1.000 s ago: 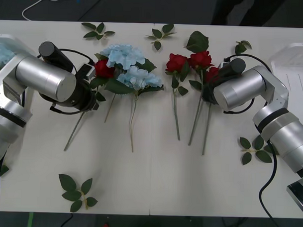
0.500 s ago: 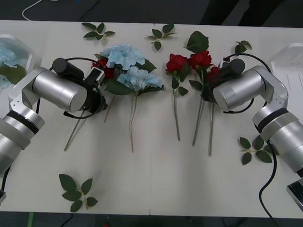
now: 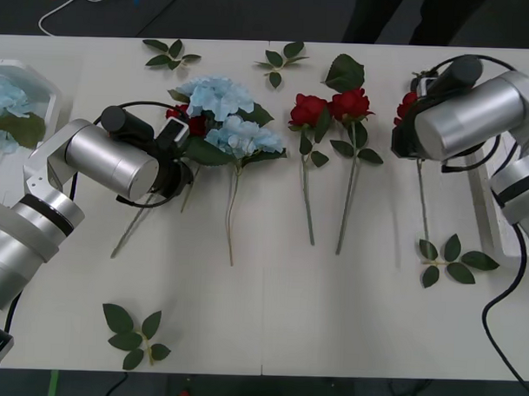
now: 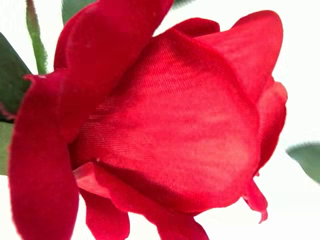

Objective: Place the red flowers into the right box and the blue flowers into the left box. If a person shows an open palm, hand one flower to the person first, then continue sorting.

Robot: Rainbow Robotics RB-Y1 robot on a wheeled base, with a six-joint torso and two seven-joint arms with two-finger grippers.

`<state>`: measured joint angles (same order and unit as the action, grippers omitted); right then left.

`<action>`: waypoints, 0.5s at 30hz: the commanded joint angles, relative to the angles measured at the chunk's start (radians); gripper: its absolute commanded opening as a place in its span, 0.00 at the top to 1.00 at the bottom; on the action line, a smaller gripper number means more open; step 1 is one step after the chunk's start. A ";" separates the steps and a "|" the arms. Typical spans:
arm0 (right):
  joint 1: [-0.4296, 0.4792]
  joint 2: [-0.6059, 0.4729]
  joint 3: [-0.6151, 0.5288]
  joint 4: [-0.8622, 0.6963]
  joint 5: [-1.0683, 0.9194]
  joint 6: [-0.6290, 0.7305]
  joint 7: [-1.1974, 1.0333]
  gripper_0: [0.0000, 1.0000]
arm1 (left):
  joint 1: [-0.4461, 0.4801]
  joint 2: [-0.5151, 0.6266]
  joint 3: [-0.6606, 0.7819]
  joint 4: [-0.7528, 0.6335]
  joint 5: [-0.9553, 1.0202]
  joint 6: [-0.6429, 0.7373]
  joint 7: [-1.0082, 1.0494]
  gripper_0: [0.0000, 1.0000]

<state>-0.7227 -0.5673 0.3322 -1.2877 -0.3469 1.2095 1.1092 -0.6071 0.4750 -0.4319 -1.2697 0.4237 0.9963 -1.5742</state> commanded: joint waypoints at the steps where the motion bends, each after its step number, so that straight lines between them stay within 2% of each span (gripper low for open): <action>1: -0.038 -0.123 -0.082 -0.022 -0.050 0.005 0.089 1.00 | -0.025 0.007 0.030 -0.022 -0.011 -0.001 0.017 1.00; 6: -0.040 -0.218 -0.137 0.031 -0.086 0.002 0.176 1.00 | -0.025 0.031 0.160 -0.149 -0.006 0.168 0.008 1.00; 10: -0.040 -0.290 -0.156 0.093 -0.086 -0.024 0.250 1.00 | -0.023 0.060 0.308 -0.346 -0.005 0.424 0.003 1.00; 15: -0.041 -0.358 -0.157 0.212 -0.109 -0.145 0.331 1.00 | -0.023 0.067 0.509 -0.576 -0.005 0.709 -0.004 1.00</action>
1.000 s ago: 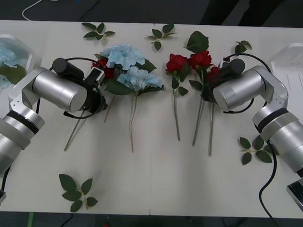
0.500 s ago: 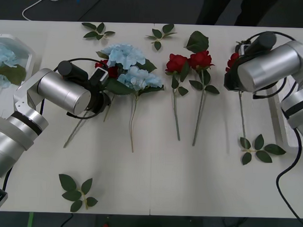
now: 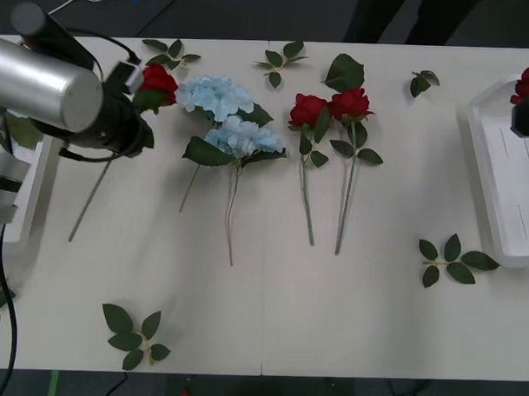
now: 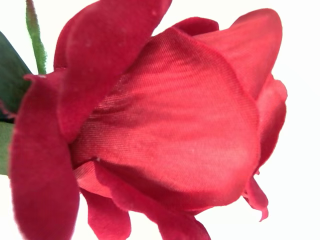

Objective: Place the red flowers into the right box and the blue flowers into the left box. If a person shows an open palm, hand one flower to the person first, then continue sorting.

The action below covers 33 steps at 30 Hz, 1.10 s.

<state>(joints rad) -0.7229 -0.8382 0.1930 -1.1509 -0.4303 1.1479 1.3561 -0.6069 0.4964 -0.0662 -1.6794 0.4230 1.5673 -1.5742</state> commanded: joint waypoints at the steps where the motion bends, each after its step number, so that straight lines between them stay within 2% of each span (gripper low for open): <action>1: -0.039 -0.098 -0.018 0.106 -0.033 -0.114 0.101 1.00 | -0.025 0.045 0.175 -0.204 -0.001 0.181 -0.006 1.00; 5: -0.039 -0.116 -0.018 0.214 -0.044 -0.258 0.182 1.00 | -0.028 0.047 0.292 -0.344 0.066 0.304 -0.010 1.00; 8: -0.041 -0.118 -0.017 0.266 -0.027 -0.333 0.225 1.00 | -0.025 0.042 0.335 -0.393 0.157 0.307 -0.017 1.00; 13: -0.041 -0.116 -0.017 0.315 0.016 -0.393 0.245 1.00 | -0.014 0.010 0.356 -0.448 0.312 0.214 -0.059 1.00; 19: -0.041 -0.118 -0.017 0.339 0.038 -0.424 0.245 1.00 | 0.002 -0.076 0.329 -0.448 0.508 0.013 -0.185 1.00; 20: -0.041 -0.118 -0.017 0.339 0.038 -0.428 0.239 0.87 | 0.013 -0.108 0.315 -0.442 0.554 -0.050 -0.222 1.00; 21: -0.039 -0.118 -0.017 0.339 0.038 -0.428 0.239 0.54 | 0.018 -0.122 0.307 -0.437 0.577 -0.081 -0.236 1.00; 22: -0.041 -0.118 -0.017 0.339 0.038 -0.430 0.236 0.01 | 0.026 -0.141 0.296 -0.422 0.617 -0.127 -0.254 1.00; 26: -0.041 -0.118 -0.017 0.339 0.031 -0.433 0.229 0.00 | 0.039 -0.196 0.209 -0.345 0.767 -0.349 -0.377 1.00; 33: -0.041 -0.118 -0.017 0.329 -0.035 -0.432 0.244 0.00 | 0.030 -0.191 0.002 -0.244 0.879 -0.648 -0.510 1.00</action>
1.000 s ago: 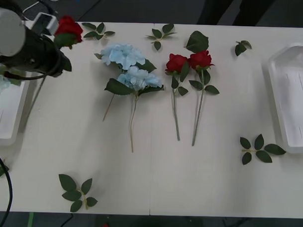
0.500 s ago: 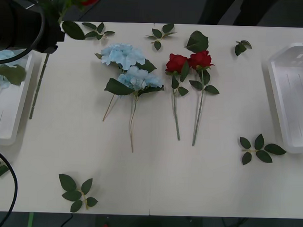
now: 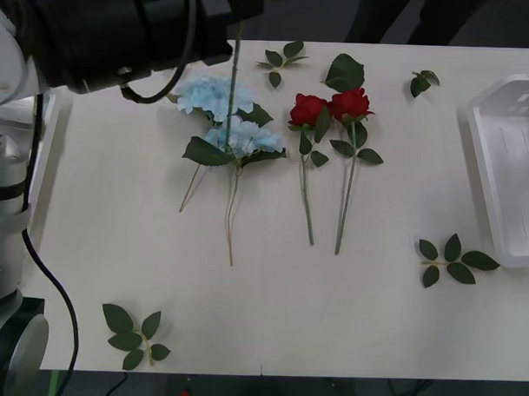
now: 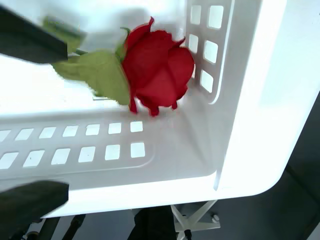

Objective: Place the red flowers into the right box and the blue flowers into the left box. If a person shows an open palm, hand one flower to the person first, then continue sorting.

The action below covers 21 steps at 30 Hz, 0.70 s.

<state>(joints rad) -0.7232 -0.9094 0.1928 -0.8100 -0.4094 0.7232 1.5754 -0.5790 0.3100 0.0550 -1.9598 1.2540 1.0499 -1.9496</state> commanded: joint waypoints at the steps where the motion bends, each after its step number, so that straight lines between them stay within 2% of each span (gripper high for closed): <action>1: -0.039 -0.046 -0.016 -0.029 -0.100 0.018 0.028 0.00 | -0.002 0.009 -0.172 0.062 0.067 -0.200 -0.155 1.00; 6: -0.030 -0.051 -0.058 -0.149 -0.250 0.177 0.021 0.00 | -0.044 0.032 -0.307 0.165 0.139 -0.380 -0.247 1.00; 9: 0.011 -0.051 -0.111 -0.267 -0.338 0.239 0.029 0.00 | -0.076 0.027 -0.362 0.229 0.188 -0.456 -0.316 1.00; 12: 0.090 -0.051 -0.156 -0.478 -0.417 0.274 0.048 0.00 | -0.111 0.021 -0.426 0.297 0.245 -0.561 -0.394 1.00; 18: 0.206 -0.045 -0.220 -0.804 -0.552 0.312 0.095 0.00 | -0.137 0.003 -0.442 0.354 0.343 -0.594 -0.491 1.00; 21: 0.245 -0.017 -0.269 -0.905 -0.635 0.358 0.166 0.00 | -0.137 -0.003 -0.440 0.354 0.375 -0.599 -0.514 1.00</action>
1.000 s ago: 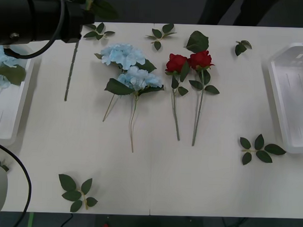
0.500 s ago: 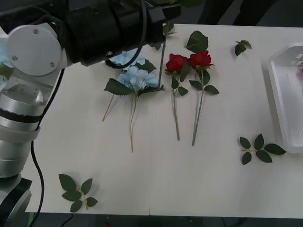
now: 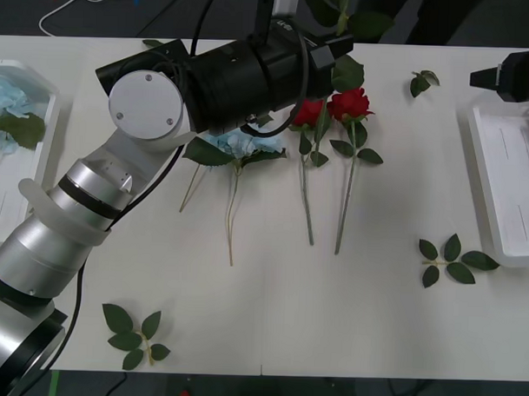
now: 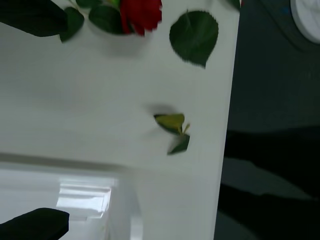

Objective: Place the red flowers into the right box and the blue flowers into the left box. If a person shows an open palm, hand one flower to the person first, then continue sorting.

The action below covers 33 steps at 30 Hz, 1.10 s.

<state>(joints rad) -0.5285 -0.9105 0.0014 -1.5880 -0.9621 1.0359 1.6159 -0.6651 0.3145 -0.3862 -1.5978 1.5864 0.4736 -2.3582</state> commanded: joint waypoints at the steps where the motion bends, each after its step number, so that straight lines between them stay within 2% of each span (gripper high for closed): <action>1: 0.064 -0.004 -0.098 -0.161 -0.115 0.064 0.160 0.00 | -0.051 -0.008 0.001 -0.008 0.052 -0.021 -0.108 1.00; 6: 0.117 0.047 -0.158 -0.280 -0.248 0.119 0.309 0.00 | -0.050 -0.008 0.001 -0.008 0.070 -0.023 -0.110 1.00; 12: 0.139 0.114 -0.164 -0.294 -0.543 0.127 0.544 0.00 | -0.050 -0.008 0.001 -0.008 0.070 -0.023 -0.110 1.00; 16: 0.140 0.159 -0.135 -0.294 -0.636 0.125 0.671 0.00 | -0.050 -0.008 0.001 -0.008 0.070 -0.023 -0.110 1.00; 22: 0.139 0.243 -0.080 -0.294 -0.641 0.087 0.796 0.00 | -0.050 -0.008 0.001 -0.008 0.070 -0.023 -0.110 1.00; 26: 0.140 0.280 -0.029 -0.291 -0.601 0.044 0.806 0.00 | -0.050 -0.008 0.001 -0.008 0.070 -0.023 -0.110 1.00; 33: 0.142 0.340 -0.017 -0.257 -0.501 0.012 0.812 0.00 | -0.050 -0.008 0.001 -0.008 0.070 -0.023 -0.110 1.00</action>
<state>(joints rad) -0.3935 -0.6105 -0.0172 -1.8470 -1.4894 1.0630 2.4250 -0.6669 0.3144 -0.3862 -1.5910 1.6452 0.4627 -2.4389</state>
